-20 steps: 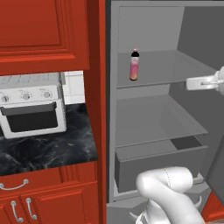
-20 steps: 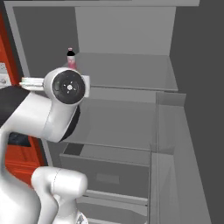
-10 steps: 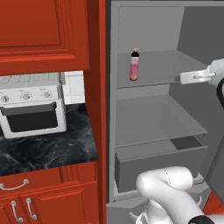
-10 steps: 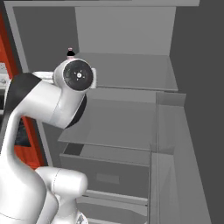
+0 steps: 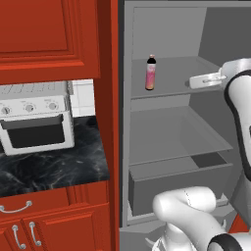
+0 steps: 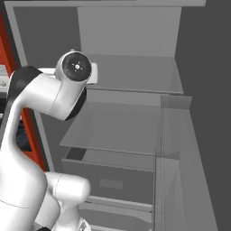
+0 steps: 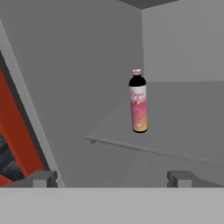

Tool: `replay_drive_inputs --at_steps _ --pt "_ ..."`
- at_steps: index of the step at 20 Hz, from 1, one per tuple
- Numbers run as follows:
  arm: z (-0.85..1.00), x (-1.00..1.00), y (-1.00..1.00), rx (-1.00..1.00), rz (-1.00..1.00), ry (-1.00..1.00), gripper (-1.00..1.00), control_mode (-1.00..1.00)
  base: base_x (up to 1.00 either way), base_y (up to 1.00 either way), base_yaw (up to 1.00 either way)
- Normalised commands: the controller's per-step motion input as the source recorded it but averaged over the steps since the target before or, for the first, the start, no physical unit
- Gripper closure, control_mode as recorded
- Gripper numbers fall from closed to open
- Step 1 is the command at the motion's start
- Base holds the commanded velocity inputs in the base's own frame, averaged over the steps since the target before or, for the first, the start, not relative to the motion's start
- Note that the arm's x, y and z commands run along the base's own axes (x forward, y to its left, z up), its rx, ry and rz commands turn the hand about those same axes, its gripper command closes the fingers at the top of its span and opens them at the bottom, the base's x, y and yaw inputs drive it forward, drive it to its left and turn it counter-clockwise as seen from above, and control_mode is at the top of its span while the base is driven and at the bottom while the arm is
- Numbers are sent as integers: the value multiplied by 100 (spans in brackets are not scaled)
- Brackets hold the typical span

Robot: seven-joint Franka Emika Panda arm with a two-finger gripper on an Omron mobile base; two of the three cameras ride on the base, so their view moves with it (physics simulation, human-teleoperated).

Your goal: Open the fridge, grab two sodas, and place both sodas inside the bowl with ice on the dining counter.

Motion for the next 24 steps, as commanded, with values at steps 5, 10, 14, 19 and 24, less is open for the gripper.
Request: replay_drive_inputs --at_steps 5,10,14,19,24 --pt "1 36 0 0 0 0 -100 -100 0 0 0" --pt "0 35 3 -2 0 0 -100 -100 0 0 0" --pt "0 31 10 -5 -1 0 -100 -100 0 0 0" --pt "0 30 1 -10 0 0 -100 -100 0 0 0" --pt "0 26 4 -11 -1 0 -100 -100 0 0 0"
